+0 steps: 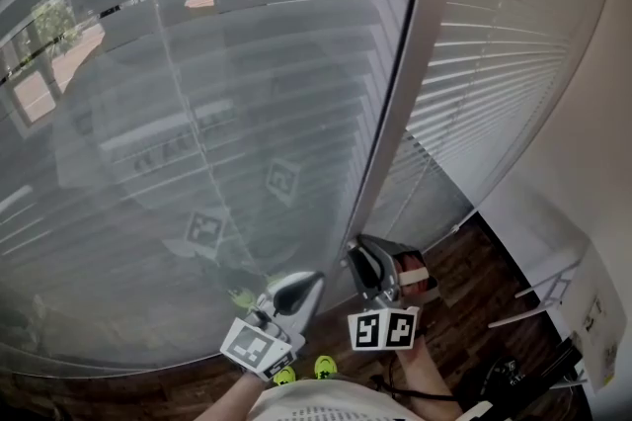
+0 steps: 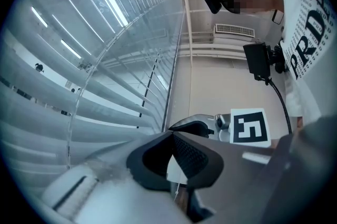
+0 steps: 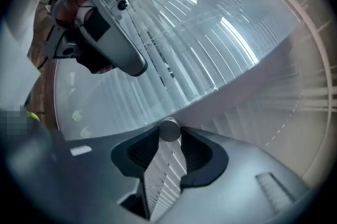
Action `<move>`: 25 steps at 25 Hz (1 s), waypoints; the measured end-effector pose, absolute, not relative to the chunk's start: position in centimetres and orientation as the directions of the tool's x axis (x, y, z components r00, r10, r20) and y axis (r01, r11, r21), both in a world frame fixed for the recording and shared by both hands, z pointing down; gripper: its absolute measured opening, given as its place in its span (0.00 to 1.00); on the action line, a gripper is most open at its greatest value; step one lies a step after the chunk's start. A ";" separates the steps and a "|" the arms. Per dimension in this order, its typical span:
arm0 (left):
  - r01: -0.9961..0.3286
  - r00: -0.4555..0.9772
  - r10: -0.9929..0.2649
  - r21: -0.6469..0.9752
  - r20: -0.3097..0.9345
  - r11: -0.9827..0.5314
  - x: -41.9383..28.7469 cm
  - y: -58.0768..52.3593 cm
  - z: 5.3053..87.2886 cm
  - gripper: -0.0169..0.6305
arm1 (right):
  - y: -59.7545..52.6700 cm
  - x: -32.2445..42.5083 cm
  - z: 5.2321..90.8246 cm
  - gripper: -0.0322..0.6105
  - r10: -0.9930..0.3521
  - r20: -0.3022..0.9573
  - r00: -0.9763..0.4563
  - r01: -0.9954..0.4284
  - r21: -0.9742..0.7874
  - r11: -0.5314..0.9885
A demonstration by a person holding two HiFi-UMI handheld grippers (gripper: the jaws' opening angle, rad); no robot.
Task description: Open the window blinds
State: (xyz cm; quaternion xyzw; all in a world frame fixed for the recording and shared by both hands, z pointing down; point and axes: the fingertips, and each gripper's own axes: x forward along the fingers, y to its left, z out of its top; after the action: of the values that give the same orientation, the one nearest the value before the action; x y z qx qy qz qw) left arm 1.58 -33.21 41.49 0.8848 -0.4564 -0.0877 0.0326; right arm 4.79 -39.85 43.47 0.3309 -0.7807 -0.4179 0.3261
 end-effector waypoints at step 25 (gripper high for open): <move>-0.791 0.579 -0.807 0.160 -0.117 -0.591 0.9 -33.4 41.9 0.01 | -40.1 4.9 43.0 0.25 -0.721 0.206 -0.662 -0.566 0.493 0.661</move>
State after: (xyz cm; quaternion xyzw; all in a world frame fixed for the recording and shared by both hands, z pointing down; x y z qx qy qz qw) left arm 0.89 -33.36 41.89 0.8873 -0.4502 -0.0888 0.0450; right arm 4.86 -40.12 43.02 0.3615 -0.8899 -0.1974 0.1958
